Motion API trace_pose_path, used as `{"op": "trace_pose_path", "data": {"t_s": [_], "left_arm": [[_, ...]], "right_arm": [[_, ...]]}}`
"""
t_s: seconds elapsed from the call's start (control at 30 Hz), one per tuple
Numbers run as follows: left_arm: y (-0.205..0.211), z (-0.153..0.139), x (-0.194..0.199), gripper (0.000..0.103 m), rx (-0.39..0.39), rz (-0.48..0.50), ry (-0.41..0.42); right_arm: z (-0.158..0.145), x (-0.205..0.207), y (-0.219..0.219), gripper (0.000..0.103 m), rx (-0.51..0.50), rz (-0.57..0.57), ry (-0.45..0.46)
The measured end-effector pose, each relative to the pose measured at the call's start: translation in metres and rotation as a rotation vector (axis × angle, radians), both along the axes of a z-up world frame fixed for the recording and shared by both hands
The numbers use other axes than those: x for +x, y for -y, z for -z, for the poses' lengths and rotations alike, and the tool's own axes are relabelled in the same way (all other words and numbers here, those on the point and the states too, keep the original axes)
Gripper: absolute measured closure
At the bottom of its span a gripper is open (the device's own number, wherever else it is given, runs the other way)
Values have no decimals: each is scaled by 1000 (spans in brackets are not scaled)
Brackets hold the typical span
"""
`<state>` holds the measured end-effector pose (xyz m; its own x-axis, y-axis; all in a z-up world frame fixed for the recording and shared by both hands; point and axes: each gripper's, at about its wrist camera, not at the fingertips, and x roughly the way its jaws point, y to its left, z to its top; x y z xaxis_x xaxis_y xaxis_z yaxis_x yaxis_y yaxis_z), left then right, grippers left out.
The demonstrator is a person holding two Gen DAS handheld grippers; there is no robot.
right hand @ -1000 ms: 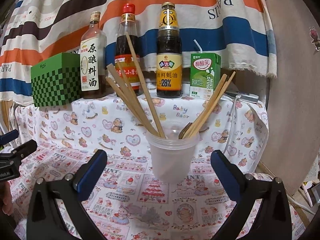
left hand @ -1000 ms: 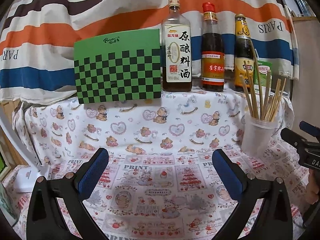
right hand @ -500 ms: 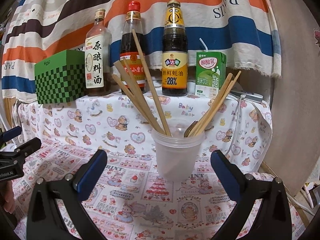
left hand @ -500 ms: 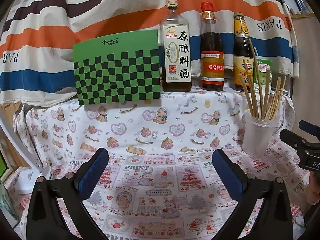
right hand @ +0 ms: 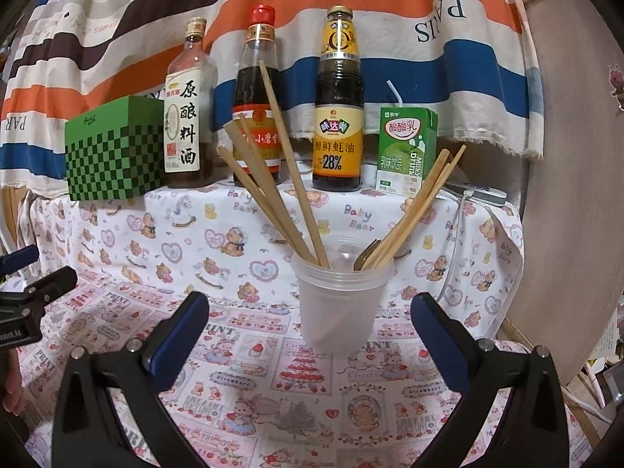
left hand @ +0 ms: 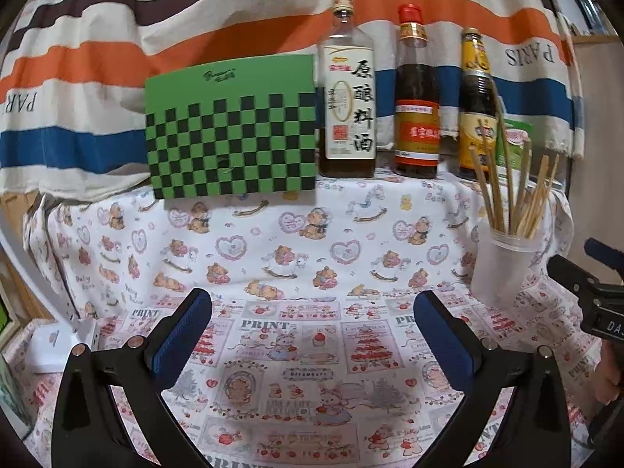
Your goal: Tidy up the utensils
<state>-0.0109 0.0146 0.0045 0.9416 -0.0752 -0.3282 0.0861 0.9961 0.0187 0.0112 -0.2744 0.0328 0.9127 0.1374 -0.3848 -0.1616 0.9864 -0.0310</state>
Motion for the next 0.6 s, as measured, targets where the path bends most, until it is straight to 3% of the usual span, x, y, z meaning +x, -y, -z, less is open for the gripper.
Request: {"op": "trace_pose_path", "data": {"t_s": [0.6], "left_arm": [[-1,1,0,0,2,-7,0]], "right_arm": [[1,1,-1,0,8,-14,-13]]}}
